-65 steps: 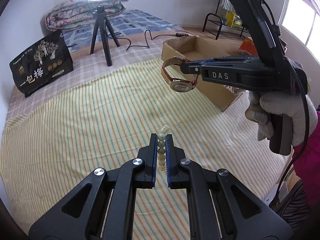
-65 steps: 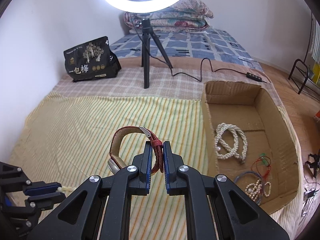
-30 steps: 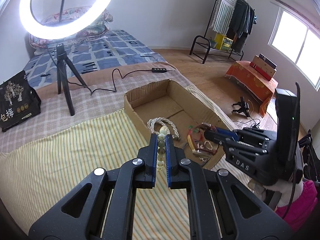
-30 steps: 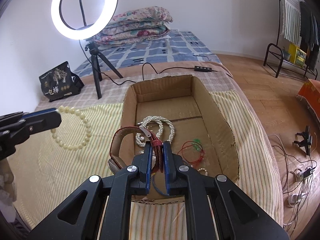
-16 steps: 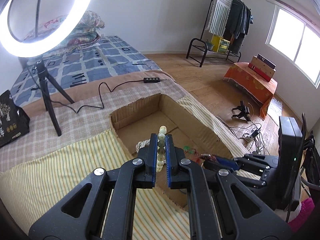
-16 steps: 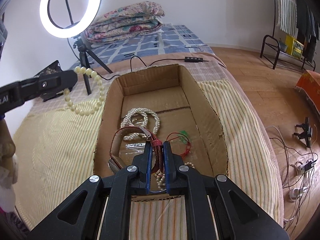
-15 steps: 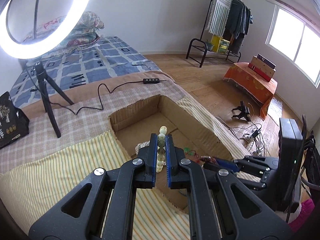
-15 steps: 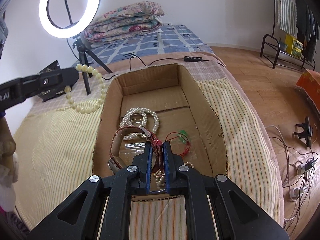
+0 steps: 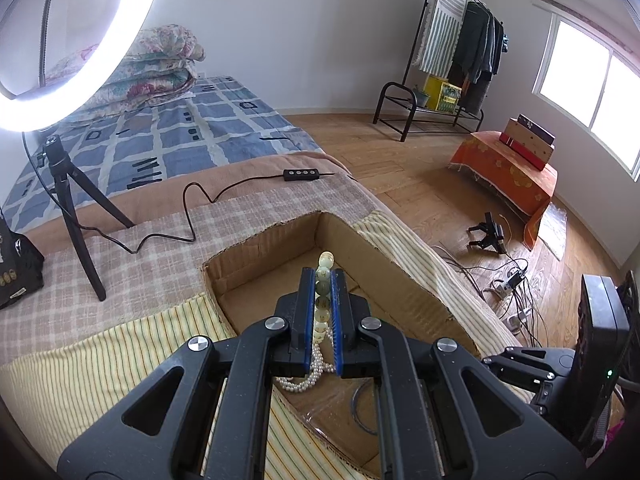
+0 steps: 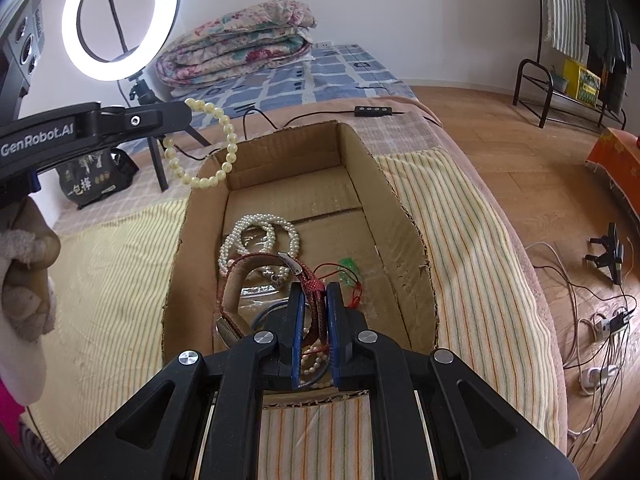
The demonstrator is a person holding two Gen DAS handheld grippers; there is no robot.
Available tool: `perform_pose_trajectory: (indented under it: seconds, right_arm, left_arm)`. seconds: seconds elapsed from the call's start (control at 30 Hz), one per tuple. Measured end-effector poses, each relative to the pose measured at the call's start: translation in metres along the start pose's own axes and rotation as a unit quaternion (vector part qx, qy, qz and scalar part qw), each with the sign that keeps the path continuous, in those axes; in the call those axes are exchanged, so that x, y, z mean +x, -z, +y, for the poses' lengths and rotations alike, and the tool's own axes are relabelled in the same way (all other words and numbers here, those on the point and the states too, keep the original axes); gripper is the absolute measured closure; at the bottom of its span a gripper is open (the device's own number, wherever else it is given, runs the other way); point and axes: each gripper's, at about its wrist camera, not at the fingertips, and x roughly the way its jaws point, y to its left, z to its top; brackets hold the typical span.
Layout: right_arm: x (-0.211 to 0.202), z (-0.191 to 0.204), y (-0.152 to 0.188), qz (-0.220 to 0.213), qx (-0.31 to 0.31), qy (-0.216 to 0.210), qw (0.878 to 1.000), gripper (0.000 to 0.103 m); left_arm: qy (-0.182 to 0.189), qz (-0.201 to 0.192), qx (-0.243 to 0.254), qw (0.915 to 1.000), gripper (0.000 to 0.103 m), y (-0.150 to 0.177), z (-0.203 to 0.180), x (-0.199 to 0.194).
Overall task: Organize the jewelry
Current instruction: 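Open the left tool to drop the bracelet while the right tool releases the watch into the box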
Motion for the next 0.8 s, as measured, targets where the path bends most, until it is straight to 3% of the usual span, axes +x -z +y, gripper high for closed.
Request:
perform_pose_trajectory:
  seconds: [0.43,0.8]
  right_arm:
    - [0.006,0.002,-0.001,0.009,-0.001,-0.003,1.000,0.094]
    - [0.003,0.006,0.000,0.005,-0.009,-0.002,1.000,0.088]
  left_arm:
    - [-0.001,-0.001,-0.007,1.0000,0.098,-0.005,0.004,0.010]
    - [-0.005,-0.010,-0.008,0.9999,0.098,-0.010,0.005,0.012]
